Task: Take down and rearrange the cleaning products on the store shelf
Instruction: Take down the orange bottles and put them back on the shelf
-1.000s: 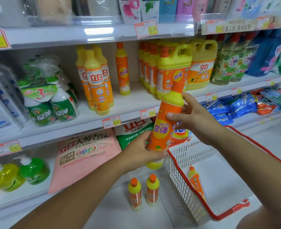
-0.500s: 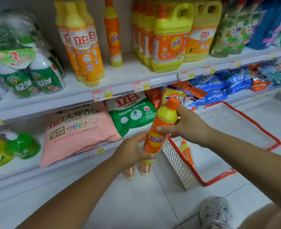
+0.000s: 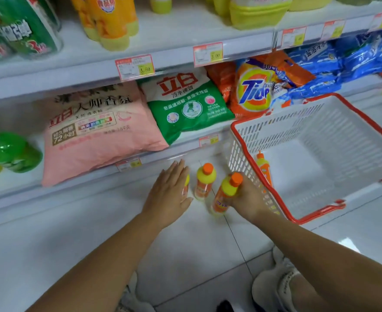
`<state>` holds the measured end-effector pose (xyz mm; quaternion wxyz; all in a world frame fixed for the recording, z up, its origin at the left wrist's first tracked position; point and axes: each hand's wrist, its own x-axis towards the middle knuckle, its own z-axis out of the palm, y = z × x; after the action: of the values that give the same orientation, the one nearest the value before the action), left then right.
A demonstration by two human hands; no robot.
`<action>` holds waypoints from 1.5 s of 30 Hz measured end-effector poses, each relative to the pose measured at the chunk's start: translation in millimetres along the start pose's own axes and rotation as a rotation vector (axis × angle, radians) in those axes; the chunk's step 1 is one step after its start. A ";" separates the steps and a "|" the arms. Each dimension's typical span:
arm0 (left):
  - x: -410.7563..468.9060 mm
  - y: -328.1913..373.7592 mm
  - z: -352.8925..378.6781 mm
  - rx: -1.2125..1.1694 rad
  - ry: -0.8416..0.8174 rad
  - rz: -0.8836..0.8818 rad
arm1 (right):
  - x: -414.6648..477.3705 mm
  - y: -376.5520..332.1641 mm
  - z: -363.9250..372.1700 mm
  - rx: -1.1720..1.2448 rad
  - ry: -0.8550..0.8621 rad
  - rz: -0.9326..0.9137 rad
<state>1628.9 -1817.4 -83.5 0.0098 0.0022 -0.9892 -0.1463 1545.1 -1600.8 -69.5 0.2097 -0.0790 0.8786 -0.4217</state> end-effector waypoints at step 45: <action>176.2 -63.4 -191.5 0.403 0.802 0.190 | 219.7 -349.8 -74.9 0.020 0.221 -0.615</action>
<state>1456.7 -1934.9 84.7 0.4045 -0.0302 -0.9119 0.0628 1301.5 -1838.1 176.7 -0.0232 -0.2924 0.8269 -0.4797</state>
